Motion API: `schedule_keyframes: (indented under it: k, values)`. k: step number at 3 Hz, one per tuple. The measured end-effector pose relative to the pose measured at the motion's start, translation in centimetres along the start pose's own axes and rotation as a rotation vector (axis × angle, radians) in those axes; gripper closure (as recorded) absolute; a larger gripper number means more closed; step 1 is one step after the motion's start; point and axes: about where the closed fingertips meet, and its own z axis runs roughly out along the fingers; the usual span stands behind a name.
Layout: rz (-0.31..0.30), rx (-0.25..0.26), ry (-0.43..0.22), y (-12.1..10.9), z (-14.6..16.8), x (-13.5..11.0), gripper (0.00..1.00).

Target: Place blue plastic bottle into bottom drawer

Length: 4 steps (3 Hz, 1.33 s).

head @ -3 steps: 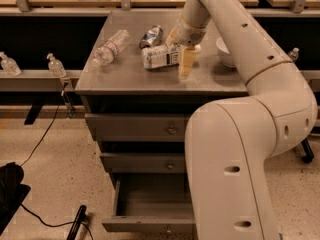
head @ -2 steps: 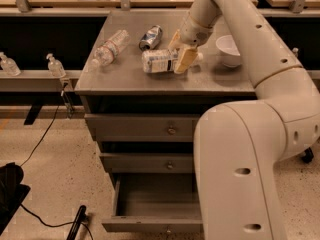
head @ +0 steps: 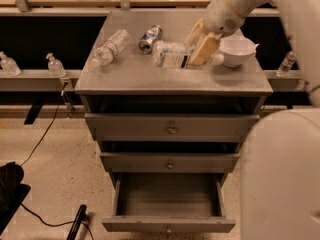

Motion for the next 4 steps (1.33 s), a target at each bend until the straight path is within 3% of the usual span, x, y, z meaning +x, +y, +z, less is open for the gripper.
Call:
schedule_keyframes:
  k: [1,2,3,4]
  values:
    - [0.065,0.091,0.103,5.1,-6.0,-1.3,1.00]
    - [0.064,0.092,0.091,4.4,-5.3,-1.1,1.00]
    - [0.099,0.115,0.037,3.8,-4.0,-0.3,1.00]
    - [0.175,0.197,-0.076,5.6,-4.5,-0.5,1.00]
